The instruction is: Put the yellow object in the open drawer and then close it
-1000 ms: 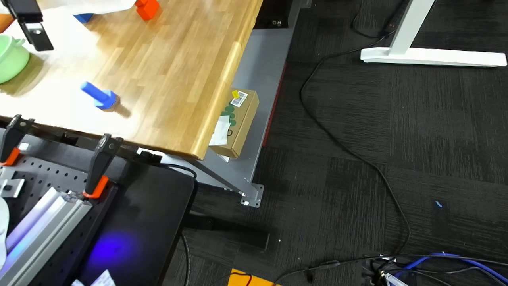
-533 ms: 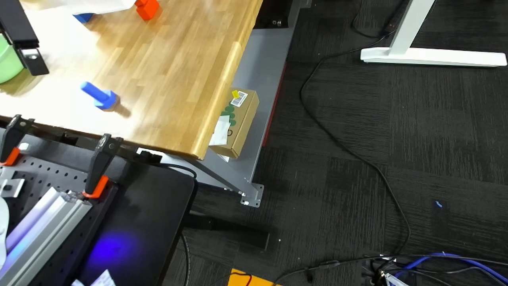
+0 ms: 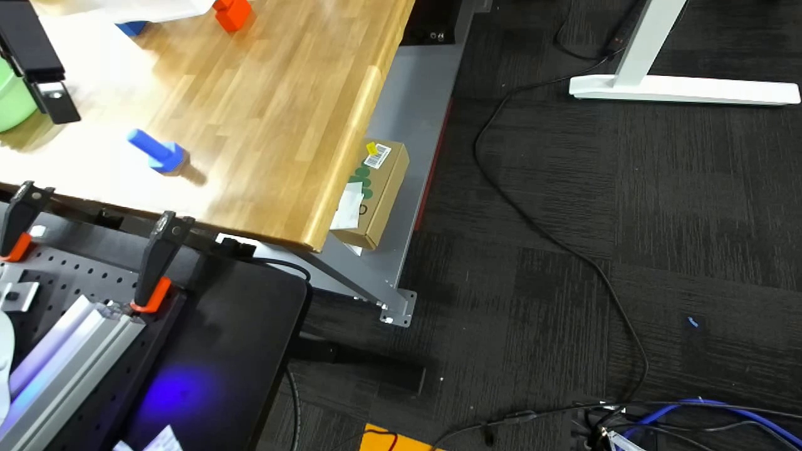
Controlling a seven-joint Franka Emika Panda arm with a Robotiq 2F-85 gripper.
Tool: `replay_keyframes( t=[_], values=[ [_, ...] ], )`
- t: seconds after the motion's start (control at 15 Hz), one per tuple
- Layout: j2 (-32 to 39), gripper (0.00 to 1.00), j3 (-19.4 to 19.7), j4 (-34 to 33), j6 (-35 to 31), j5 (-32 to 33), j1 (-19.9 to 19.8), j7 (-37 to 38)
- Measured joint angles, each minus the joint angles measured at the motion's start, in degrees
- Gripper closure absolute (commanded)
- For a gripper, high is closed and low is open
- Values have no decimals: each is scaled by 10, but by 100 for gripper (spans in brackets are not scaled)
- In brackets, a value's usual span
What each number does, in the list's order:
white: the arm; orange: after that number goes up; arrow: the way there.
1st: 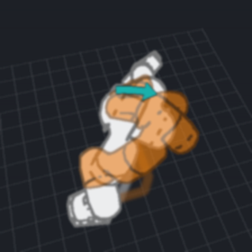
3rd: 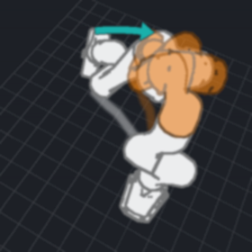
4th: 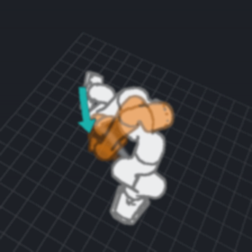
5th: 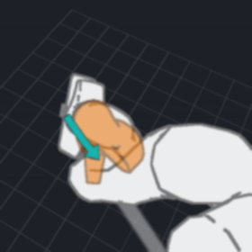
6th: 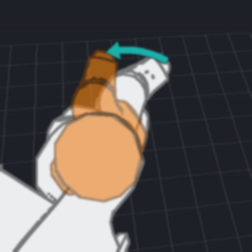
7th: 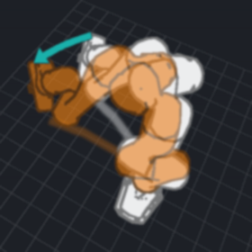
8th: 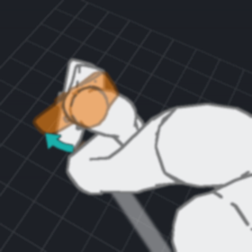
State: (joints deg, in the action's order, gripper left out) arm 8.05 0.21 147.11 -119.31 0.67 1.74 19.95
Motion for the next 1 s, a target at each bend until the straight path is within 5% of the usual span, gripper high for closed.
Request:
replay_keyframes(
  t=[0.27,1.0],
  values=[
    [0,0,-1,-2,1,3,4,-7],
    [92,0,-13,-38,6,58,15,-195]
  ],
)
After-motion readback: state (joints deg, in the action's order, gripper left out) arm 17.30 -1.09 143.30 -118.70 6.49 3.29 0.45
